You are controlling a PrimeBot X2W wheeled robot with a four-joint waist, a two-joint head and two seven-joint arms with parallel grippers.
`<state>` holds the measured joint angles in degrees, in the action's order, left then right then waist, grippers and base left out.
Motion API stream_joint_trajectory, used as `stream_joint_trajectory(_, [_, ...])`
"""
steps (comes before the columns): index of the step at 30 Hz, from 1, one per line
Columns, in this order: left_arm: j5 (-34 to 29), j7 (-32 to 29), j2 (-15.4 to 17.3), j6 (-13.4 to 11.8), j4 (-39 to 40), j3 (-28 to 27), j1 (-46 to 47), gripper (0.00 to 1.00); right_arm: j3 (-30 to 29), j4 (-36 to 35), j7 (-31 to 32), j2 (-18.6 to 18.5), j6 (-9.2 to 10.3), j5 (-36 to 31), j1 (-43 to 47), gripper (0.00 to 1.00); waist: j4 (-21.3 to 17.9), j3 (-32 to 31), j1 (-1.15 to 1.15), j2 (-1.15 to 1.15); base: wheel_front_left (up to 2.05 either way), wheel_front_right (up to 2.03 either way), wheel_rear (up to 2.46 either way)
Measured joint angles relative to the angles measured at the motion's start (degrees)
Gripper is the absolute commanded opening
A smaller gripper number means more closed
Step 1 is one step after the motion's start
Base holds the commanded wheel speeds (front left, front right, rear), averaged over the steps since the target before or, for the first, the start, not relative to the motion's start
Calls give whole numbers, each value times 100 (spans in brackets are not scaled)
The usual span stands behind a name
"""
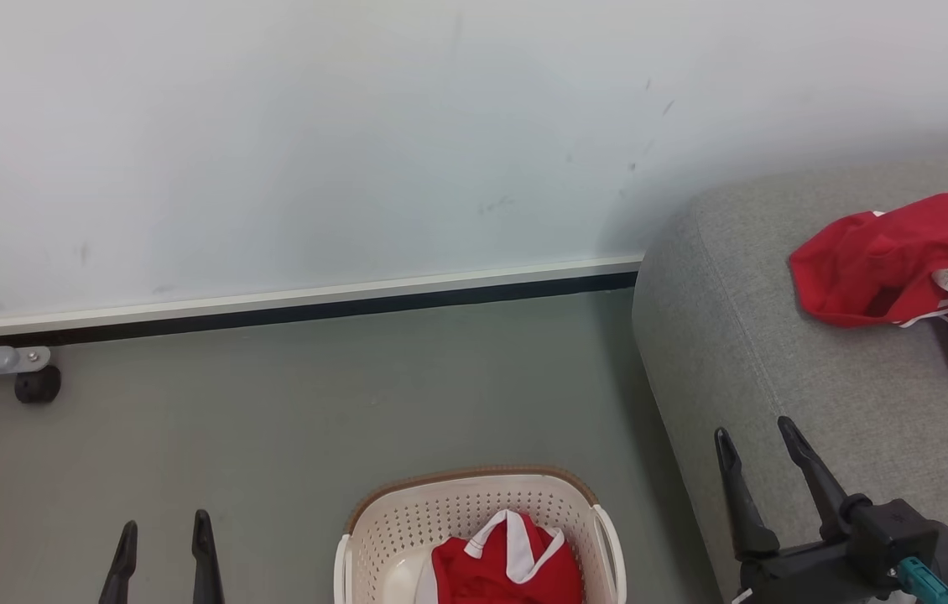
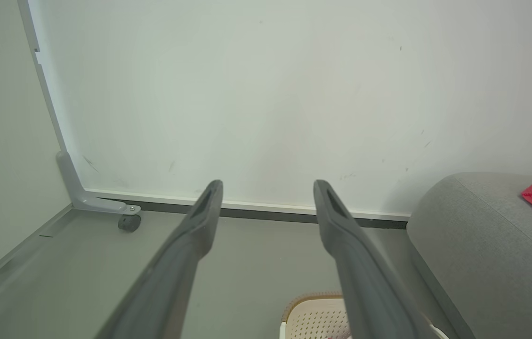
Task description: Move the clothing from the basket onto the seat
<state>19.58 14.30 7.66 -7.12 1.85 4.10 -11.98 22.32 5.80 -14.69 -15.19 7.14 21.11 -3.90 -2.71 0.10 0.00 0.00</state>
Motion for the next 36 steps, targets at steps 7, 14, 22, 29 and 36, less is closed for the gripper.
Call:
stream_joint_trajectory(7, [-8, 0, -20, 0, 65, -30, -14, 100, -74, -63, 0, 49, 0, -57, 51, 100, -1, 28, 0, 0, 0, 0, 0])
stream_joint_trajectory(14, [-120, 0, -42, 0, 131, -48, -30, 100, -136, -136, 0, 81, 0, -157, 100, 100, -11, 97, 0, 0, 0, 0, 0])
stream_joint_trajectory(22, [-155, 0, -43, 0, 219, -82, -33, 100, -190, -203, 0, 107, 0, -208, 99, 100, -40, 255, 0, 0, 0, 0, 0])
stream_joint_trajectory(29, [-203, 0, 1, 11, 240, -20, 34, 100, -250, -279, 0, 132, 0, -259, 64, 100, -75, 462, 0, 0, 0, 0, 0])
stream_joint_trajectory(36, [-316, -63, 85, 210, 65, 287, 611, 100, -304, -383, 0, 145, 0, -305, -165, 100, -130, 774, 1, 0, 0, 0, 0])
